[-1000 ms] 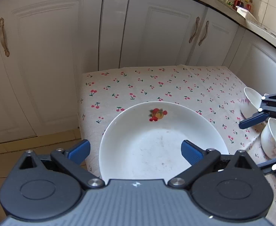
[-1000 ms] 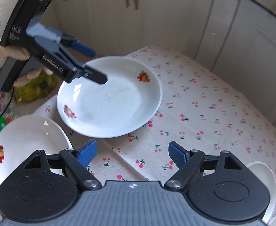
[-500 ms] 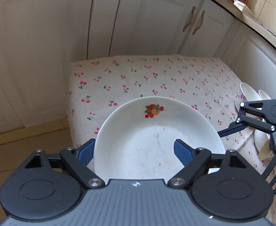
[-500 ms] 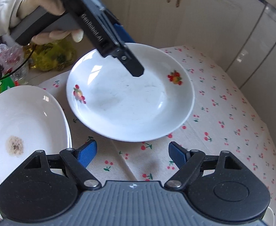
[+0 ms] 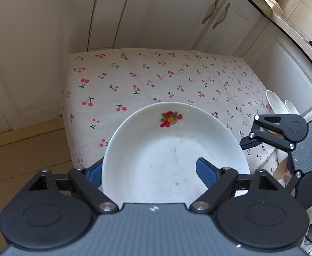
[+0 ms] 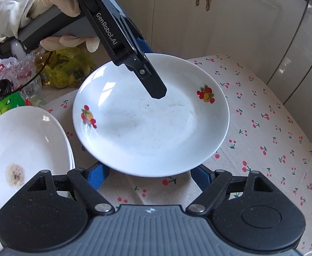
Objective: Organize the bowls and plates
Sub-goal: 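Close the left gripper on the rim of the fruit-decal plate, then lift the plate with the left gripper and carry it toward the plate stack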
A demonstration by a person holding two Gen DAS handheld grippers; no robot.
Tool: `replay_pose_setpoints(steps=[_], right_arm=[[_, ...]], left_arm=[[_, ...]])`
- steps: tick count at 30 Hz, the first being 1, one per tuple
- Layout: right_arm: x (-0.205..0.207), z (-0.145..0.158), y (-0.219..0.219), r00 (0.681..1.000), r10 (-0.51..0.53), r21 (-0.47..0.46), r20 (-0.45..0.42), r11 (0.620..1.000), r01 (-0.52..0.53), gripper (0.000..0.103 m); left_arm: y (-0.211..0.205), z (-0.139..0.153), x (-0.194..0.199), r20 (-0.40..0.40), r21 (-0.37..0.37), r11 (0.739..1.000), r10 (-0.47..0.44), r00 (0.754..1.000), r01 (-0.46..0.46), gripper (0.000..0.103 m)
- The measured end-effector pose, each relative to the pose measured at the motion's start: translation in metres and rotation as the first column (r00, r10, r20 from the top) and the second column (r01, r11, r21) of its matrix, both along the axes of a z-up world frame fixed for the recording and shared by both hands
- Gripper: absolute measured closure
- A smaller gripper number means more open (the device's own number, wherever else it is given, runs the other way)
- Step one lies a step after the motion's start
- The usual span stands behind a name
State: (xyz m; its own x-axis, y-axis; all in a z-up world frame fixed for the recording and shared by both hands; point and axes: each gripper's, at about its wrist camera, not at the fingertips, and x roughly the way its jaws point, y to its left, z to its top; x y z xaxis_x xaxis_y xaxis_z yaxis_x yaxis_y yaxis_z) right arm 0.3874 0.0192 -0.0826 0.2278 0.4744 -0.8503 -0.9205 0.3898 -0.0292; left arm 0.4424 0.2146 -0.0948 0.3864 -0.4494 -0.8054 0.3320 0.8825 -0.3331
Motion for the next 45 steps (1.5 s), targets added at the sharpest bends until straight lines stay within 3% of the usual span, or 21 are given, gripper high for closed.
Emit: replay_pose_setpoints(steps=[32,40,45], right_arm=[[-0.001,0.005,-0.006,0.998,-0.061,0.007,0.001,0.998,0.061,0.013],[-0.002,0.001,-0.006,0.999,-0.052,-0.010,-0.001,0.999,0.052,0.012],[-0.002,0.001,-0.007,0.999,-0.054,-0.006,0.001,0.999,0.054,0.012]], left_arm=[[-0.012,-0.001,0.001,0.002,-0.008,0.999,-0.051,0.999,0.051,0.016],[-0.002,-0.001,0.013,-0.064,-0.091,0.995,-0.057,0.996,0.051,0.015],[-0.005,0.000,0.014,-0.083,-0.069,0.994,-0.085,0.993,0.080,0.016]])
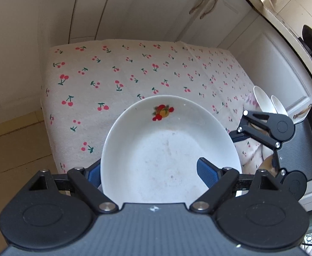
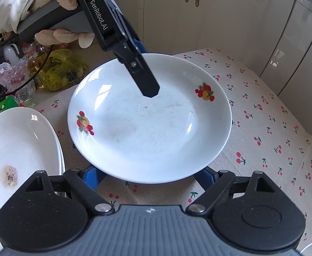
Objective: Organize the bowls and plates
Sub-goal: 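Lift the plate with the left gripper and carry it toward the plate stack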
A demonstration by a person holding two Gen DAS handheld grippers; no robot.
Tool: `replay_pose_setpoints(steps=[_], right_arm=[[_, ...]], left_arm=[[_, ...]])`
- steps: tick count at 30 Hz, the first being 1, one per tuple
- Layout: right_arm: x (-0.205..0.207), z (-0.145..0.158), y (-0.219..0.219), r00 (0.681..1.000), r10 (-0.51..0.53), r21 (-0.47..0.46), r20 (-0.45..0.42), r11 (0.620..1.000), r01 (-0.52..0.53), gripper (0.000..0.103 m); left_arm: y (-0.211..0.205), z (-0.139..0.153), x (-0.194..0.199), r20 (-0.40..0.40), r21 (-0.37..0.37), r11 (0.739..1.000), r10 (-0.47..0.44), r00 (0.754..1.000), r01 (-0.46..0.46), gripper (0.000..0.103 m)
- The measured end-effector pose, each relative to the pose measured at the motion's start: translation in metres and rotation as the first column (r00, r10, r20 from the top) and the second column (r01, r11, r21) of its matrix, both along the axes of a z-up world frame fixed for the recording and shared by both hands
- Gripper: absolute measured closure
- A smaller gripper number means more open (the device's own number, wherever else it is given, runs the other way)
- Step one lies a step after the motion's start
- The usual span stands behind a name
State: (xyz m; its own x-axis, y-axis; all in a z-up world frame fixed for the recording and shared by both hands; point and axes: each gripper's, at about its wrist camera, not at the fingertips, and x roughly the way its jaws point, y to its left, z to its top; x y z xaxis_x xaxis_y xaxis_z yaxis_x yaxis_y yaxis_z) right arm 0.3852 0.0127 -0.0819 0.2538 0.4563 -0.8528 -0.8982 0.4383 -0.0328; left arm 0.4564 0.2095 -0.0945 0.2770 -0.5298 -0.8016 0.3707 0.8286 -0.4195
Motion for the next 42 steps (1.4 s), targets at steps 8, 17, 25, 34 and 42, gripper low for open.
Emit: replay_pose_setpoints(steps=[8,17,25,34,42], right_arm=[[-0.004,0.003,-0.002,1.000,-0.009,0.002,0.030,1.000,0.009,0.012],[-0.002,0.006,-0.004,0.999,-0.024,0.007,0.034,1.000,0.024,0.012],[-0.004,0.013,-0.008,0.998,-0.029,0.011,0.051,1.000,0.028,0.012],[-0.017,0.030,-0.015,0.996,-0.028,0.017,0.082,1.000,0.027,0.012],[-0.036,0.049,-0.021,0.993,-0.029,0.028,0.113,0.999,0.026,0.012]], left_arm=[[0.000,0.000,-0.003,0.005,0.013,1.000,-0.009,1.000,0.009,0.016],[-0.003,0.002,-0.007,0.028,0.015,1.000,-0.012,1.000,0.012,0.016],[-0.006,0.013,-0.014,0.052,0.020,1.000,-0.012,0.999,0.011,0.016],[-0.014,0.033,-0.029,0.089,0.034,0.999,-0.018,0.996,0.015,0.016],[-0.020,0.058,-0.057,0.135,0.038,0.999,-0.016,0.991,0.011,0.016]])
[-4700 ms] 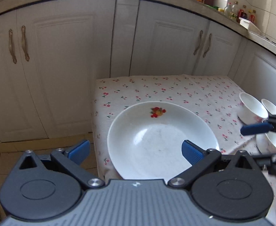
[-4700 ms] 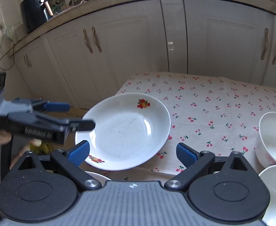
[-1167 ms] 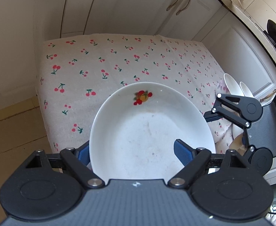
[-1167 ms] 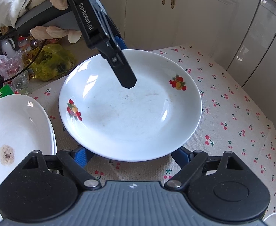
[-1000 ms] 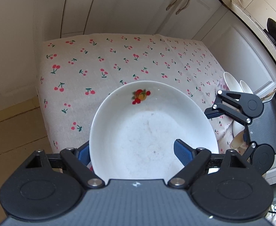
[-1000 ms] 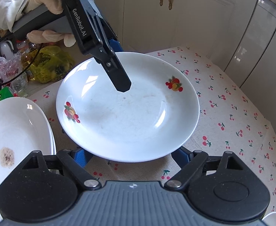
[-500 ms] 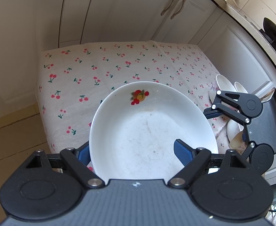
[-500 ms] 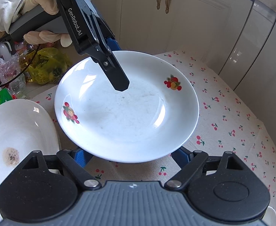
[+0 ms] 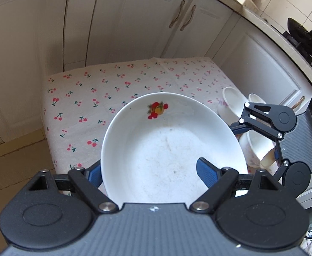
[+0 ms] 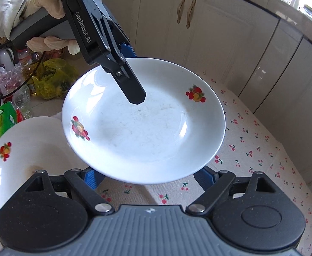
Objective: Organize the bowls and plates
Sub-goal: 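Lift the plate with the left gripper and carry it toward the plate stack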
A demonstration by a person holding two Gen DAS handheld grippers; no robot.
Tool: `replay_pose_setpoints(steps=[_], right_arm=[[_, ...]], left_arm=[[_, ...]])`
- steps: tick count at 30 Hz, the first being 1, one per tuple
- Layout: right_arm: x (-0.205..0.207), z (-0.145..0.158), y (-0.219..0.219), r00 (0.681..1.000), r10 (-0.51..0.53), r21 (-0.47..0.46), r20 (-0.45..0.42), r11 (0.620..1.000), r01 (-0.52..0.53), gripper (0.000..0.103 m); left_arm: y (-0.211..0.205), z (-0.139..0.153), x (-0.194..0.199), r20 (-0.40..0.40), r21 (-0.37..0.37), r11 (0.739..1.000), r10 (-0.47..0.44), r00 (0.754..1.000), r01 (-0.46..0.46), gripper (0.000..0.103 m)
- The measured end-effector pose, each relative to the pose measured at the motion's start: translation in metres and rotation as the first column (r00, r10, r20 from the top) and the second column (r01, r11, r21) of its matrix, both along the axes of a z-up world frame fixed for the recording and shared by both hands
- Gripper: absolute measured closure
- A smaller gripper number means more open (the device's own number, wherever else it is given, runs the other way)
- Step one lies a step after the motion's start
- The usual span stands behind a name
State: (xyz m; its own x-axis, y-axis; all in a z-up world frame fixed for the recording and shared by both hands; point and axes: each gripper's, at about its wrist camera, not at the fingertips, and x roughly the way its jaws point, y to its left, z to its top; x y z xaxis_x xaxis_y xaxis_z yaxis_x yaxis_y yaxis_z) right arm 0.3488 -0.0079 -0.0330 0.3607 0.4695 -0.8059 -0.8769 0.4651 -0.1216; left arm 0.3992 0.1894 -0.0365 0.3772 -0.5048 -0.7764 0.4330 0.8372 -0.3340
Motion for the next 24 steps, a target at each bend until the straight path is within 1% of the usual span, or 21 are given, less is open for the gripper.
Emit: replay_pose_setpoints(steps=[5,11,18,24], right_arm=[[-0.025,0.014,-0.005,1.000,0.006,0.002,0.021,1.000,-0.006,0.012],[-0.062,0.022,-0.012,1.000,0.010,0.015,0.024,1.000,-0.010,0.012],[-0.111,0.021,-0.018,1.000,0.010,0.017,0.005,1.000,-0.010,0.012],[-0.138,0.011,-0.024,1.000,0.005,0.017,-0.018,1.000,-0.005,0.012]], left_arm=[[-0.006,0.014,-0.030,0.021,0.008,1.000,0.000,1.000,0.000,0.016],[-0.013,0.019,-0.075,0.032,0.009,1.000,0.004,0.999,-0.005,0.016],[-0.020,0.009,-0.120,0.019,0.005,1.000,0.006,1.000,-0.006,0.016],[-0.028,-0.005,-0.146,0.006,0.001,1.000,-0.004,1.000,0.004,0.016]])
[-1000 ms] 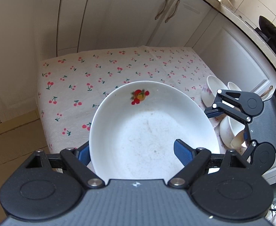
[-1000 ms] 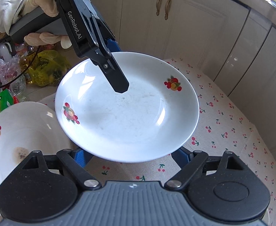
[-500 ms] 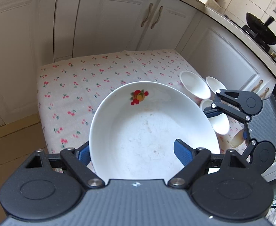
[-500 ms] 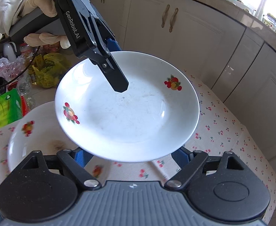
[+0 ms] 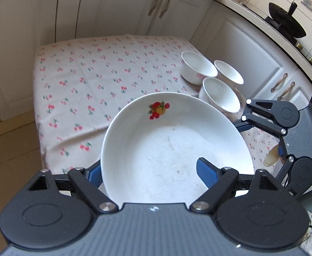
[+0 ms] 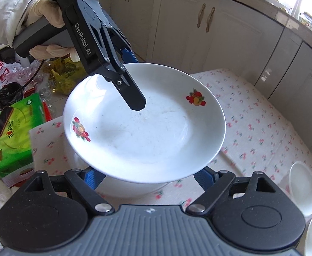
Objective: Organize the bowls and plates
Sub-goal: 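Lift the plate with the left gripper and carry it toward the plate stack, then lower the held plate onto the stacked plates with the left gripper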
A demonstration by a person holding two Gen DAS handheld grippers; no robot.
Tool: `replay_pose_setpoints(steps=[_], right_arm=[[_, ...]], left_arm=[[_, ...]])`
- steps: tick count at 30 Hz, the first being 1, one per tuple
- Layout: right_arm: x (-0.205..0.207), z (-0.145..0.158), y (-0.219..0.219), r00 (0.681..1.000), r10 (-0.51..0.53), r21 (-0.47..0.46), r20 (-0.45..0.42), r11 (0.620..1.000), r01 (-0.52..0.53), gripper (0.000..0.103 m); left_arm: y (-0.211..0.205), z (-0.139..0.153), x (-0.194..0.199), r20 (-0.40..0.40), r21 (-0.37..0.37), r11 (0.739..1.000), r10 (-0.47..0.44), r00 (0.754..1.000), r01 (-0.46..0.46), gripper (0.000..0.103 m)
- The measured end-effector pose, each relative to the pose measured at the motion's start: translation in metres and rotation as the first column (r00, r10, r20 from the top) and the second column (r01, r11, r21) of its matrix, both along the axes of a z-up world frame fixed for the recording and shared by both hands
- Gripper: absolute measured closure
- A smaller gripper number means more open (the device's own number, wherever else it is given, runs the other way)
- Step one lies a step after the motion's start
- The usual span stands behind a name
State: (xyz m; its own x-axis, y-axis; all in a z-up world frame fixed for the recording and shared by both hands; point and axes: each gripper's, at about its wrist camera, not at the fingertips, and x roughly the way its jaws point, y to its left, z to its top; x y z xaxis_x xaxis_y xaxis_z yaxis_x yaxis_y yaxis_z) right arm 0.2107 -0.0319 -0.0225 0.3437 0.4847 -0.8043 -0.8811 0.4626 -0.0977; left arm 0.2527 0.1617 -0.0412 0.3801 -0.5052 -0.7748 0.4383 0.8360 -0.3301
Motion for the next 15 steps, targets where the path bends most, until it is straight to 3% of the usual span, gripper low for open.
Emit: replay_pose_setpoints(steps=[15], right_arm=[[-0.026,-0.012,-0.008,0.999,-0.026,-0.032,-0.027,0.999,0.025,0.012]], left_arm=[[-0.015,-0.028,-0.012,-0.034,0.007,1.000,-0.028,0.999,0.029,0.016]])
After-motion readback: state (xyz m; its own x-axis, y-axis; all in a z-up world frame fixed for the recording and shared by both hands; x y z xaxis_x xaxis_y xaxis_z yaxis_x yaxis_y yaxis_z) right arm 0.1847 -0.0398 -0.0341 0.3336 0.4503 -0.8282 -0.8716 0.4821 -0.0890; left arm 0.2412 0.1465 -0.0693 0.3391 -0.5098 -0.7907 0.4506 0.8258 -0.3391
